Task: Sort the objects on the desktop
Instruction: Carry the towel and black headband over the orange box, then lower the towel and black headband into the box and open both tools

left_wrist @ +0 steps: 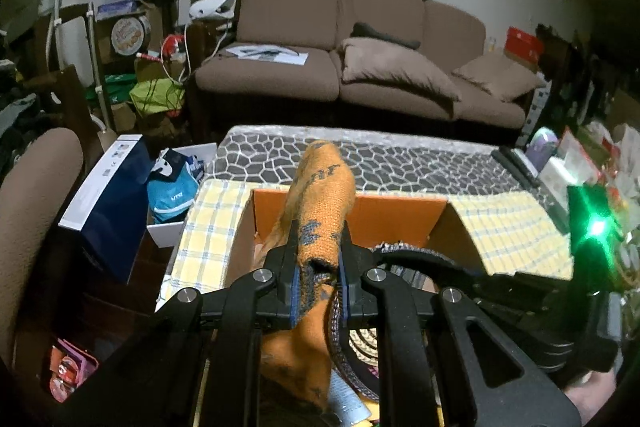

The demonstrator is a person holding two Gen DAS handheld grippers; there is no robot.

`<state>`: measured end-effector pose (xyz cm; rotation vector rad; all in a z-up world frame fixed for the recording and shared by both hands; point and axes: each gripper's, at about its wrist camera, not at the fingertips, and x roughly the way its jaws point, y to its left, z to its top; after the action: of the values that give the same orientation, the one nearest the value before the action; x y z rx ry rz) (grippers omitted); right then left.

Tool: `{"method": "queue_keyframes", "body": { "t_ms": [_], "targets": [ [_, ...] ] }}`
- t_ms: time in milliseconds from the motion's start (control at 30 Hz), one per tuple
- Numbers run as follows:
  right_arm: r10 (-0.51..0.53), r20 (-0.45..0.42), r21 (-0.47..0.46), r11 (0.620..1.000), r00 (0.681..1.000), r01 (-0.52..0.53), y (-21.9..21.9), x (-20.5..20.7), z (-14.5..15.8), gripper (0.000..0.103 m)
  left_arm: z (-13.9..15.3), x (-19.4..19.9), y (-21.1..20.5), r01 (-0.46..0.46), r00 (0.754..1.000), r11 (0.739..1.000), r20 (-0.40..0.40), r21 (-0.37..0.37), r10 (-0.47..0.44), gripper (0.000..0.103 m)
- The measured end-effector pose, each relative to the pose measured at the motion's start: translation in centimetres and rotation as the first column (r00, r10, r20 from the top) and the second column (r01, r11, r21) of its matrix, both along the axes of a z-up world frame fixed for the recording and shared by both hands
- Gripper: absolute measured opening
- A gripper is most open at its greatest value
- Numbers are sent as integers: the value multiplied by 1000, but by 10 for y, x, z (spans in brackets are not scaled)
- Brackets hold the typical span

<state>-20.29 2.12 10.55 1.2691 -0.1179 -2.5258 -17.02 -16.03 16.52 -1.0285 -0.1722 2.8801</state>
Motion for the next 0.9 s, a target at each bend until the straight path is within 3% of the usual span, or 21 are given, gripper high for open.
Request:
{"method": "queue_keyframes", "body": {
  "t_ms": [333,567,667,900],
  "targets": [
    [-23,16,29,999,1000,23,-7,-9,-4,20,-32,-25,20,53,994,997,97,-61,-47,13],
    [-25,14,20,999,1000,25,-10,-11,-5,36,-44,-34,30,87,987,994,144,-64,-78,13],
    [-23,0,34,999,1000,23,-11,-10,-4,52,-47,-41,31,89,985,992,155,-92,-74,13],
    [3,-8,61,998,1000,-3,-15,-7,-3,59,-58,-61,41,100,980,981,185,-169,-68,13]
  ]
}}
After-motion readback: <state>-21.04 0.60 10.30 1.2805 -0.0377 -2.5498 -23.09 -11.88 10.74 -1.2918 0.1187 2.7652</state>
